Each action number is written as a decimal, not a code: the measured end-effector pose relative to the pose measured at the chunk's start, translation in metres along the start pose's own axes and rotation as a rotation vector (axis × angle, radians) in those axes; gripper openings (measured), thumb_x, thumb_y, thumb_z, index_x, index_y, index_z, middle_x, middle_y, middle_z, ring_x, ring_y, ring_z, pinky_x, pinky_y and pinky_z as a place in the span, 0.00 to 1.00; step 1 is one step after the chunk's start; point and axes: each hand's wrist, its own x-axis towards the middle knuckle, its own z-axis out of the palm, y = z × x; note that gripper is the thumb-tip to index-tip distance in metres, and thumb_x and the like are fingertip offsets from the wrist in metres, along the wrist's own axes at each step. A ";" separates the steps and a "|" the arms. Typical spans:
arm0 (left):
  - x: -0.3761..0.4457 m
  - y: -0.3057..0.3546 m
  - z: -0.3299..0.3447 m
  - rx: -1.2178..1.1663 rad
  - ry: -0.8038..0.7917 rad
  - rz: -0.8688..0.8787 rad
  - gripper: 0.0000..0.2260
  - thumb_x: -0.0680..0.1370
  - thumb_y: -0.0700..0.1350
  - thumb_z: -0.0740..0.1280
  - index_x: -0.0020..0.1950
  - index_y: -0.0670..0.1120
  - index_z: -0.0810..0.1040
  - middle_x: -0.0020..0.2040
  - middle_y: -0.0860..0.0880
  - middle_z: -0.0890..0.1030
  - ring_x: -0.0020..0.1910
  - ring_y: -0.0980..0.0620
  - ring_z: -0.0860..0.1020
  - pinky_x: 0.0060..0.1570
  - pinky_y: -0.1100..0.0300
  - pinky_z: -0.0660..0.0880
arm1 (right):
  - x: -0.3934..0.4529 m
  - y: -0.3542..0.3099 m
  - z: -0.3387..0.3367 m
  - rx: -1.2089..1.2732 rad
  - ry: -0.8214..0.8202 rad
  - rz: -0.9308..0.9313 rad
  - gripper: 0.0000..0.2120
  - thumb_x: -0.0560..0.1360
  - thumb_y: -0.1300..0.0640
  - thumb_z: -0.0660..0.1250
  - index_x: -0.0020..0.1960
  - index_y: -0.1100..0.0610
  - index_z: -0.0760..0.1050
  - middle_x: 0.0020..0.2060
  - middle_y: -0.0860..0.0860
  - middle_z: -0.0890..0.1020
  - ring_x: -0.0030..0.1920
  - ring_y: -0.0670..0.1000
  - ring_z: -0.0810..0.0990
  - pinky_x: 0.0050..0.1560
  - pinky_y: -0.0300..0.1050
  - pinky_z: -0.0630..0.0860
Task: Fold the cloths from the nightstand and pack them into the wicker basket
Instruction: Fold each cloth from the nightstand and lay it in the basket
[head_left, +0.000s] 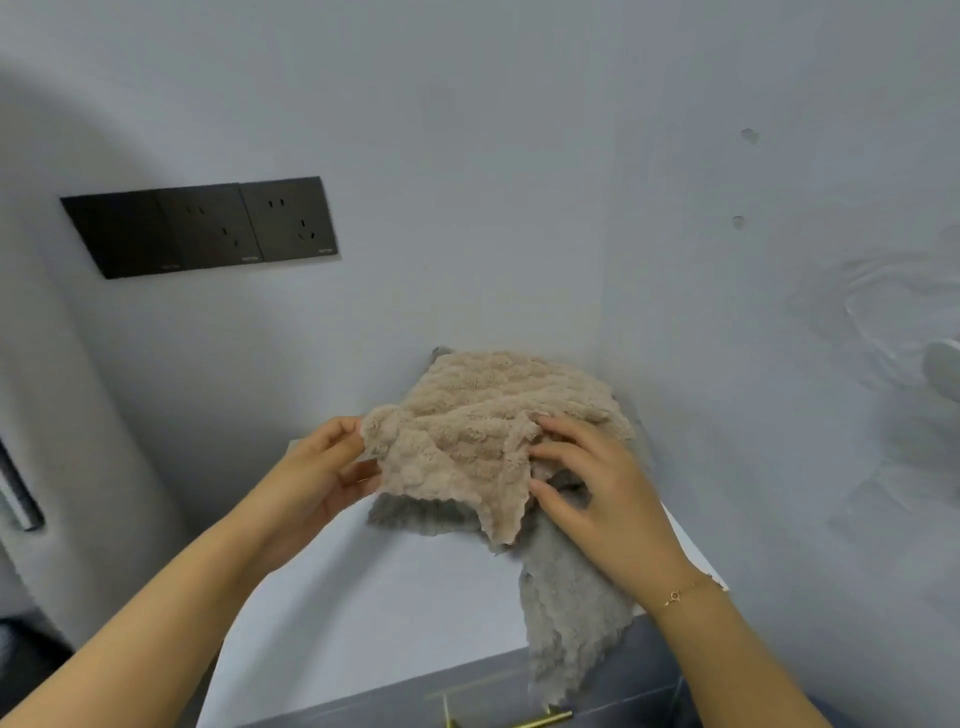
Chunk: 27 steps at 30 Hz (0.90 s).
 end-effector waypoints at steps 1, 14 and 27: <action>-0.003 -0.005 -0.001 -0.051 0.019 -0.041 0.07 0.82 0.43 0.61 0.56 0.42 0.75 0.56 0.40 0.82 0.49 0.46 0.81 0.46 0.58 0.82 | -0.002 0.000 0.002 -0.015 -0.025 0.016 0.17 0.76 0.50 0.69 0.65 0.48 0.76 0.68 0.40 0.71 0.71 0.41 0.66 0.71 0.45 0.65; -0.054 -0.051 0.007 0.029 0.044 -0.248 0.25 0.74 0.36 0.72 0.66 0.53 0.69 0.51 0.42 0.85 0.49 0.43 0.84 0.48 0.52 0.80 | -0.002 -0.004 0.030 -0.238 0.036 -0.031 0.13 0.74 0.54 0.73 0.58 0.48 0.80 0.47 0.46 0.74 0.50 0.50 0.72 0.54 0.46 0.68; -0.079 0.010 -0.031 -0.019 0.009 -0.005 0.13 0.74 0.33 0.69 0.57 0.43 0.82 0.52 0.44 0.85 0.50 0.48 0.84 0.54 0.58 0.77 | -0.009 -0.021 0.052 -0.097 -0.128 -0.050 0.16 0.75 0.54 0.71 0.61 0.46 0.76 0.47 0.42 0.77 0.50 0.46 0.74 0.54 0.43 0.67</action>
